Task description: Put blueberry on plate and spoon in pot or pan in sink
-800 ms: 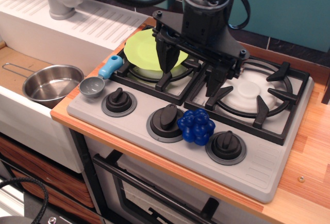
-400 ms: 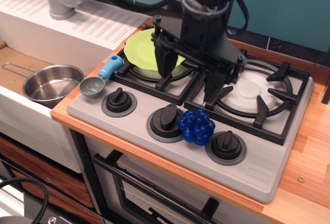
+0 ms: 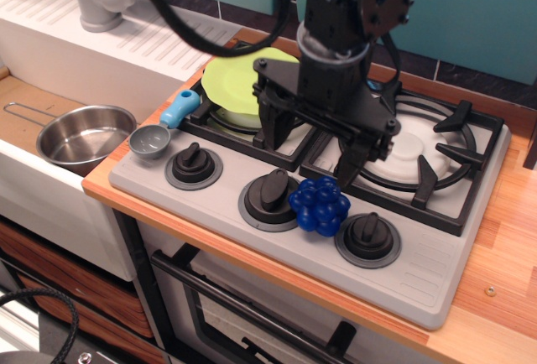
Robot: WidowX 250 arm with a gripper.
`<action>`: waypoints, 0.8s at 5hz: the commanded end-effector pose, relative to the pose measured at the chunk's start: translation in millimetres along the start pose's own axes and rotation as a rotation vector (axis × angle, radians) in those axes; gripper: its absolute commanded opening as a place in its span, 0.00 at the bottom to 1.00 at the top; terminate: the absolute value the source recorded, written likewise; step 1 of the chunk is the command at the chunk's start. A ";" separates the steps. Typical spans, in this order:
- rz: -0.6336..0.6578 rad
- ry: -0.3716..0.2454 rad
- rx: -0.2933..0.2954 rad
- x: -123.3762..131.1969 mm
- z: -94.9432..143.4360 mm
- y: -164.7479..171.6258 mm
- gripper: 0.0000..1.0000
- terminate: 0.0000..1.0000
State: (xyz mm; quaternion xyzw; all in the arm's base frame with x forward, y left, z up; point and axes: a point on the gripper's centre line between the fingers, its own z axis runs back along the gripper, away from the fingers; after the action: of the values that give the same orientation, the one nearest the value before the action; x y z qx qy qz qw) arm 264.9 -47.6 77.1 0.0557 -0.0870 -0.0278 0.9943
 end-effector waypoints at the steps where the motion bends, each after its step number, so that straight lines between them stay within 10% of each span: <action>1: -0.003 -0.040 -0.016 6.7 -3.3 3.1 1.00 0.00; 4: -0.003 -0.050 -0.042 2.8 -22.0 11.0 1.00 0.00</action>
State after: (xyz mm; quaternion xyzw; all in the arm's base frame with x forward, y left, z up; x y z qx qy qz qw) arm 268.2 -35.6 51.2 0.0334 -0.0999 -0.0325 0.9939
